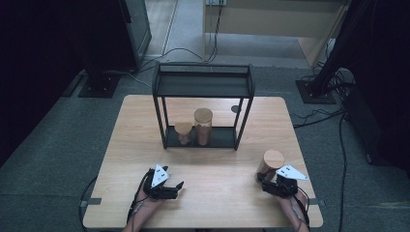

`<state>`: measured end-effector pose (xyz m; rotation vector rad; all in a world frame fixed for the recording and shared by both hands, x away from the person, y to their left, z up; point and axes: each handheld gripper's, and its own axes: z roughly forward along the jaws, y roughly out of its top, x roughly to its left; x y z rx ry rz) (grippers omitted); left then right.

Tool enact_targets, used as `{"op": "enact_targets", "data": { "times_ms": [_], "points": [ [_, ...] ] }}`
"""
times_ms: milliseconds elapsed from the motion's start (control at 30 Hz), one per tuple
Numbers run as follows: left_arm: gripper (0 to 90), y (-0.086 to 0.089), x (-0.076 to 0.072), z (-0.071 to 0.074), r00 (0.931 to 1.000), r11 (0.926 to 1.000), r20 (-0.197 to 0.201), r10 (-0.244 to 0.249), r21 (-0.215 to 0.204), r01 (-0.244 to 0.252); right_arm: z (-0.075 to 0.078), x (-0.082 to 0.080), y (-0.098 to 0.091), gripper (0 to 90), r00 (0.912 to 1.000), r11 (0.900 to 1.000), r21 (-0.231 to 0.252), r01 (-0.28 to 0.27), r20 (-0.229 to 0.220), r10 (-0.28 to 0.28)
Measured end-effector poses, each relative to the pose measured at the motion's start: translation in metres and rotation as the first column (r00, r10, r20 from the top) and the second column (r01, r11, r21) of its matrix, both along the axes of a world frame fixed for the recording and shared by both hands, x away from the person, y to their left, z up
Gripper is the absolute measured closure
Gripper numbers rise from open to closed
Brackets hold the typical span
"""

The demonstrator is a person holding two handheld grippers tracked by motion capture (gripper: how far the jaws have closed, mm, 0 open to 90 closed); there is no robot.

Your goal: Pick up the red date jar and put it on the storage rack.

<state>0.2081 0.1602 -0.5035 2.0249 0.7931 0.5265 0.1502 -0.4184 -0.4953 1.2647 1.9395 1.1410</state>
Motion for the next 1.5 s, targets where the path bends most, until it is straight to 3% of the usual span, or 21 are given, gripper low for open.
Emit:
{"op": "enact_targets", "data": {
  "times_ms": [267,400,467,867,1200,1500],
  "points": [
    [11.9,0.000,0.000,0.000,1.0000,1.0000,0.001,0.000,0.000,0.000,-0.001,0.002,0.003,23.4,0.9999,0.9999,0.004,0.012,0.002,-0.012],
    [11.9,0.000,0.000,0.000,1.0000,1.0000,0.001,0.000,0.000,0.000,-0.004,0.004,0.004,20.6,0.9997,0.9993,0.028,0.025,0.000,-0.025],
    [11.9,0.000,0.000,0.000,1.0000,1.0000,0.001,0.000,0.000,0.000,-0.005,0.004,0.004,23.3,0.9996,0.9988,0.039,0.029,0.003,-0.029],
    [12.0,0.000,0.000,0.000,1.0000,1.0000,0.000,0.000,-0.001,0.000,-0.009,0.002,0.011,24.7,0.9980,0.9984,0.023,0.052,0.034,-0.053],
    [12.0,0.000,0.000,0.000,1.0000,1.0000,-0.002,0.002,0.000,-0.002,-0.006,0.001,0.015,24.8,0.9975,0.9991,0.017,0.038,0.058,-0.039],
    [11.9,0.000,0.000,0.000,1.0000,1.0000,-0.003,0.001,-0.003,-0.001,0.000,0.007,0.023,24.8,0.9985,0.9997,0.020,0.013,0.054,-0.014]
  ]
}}
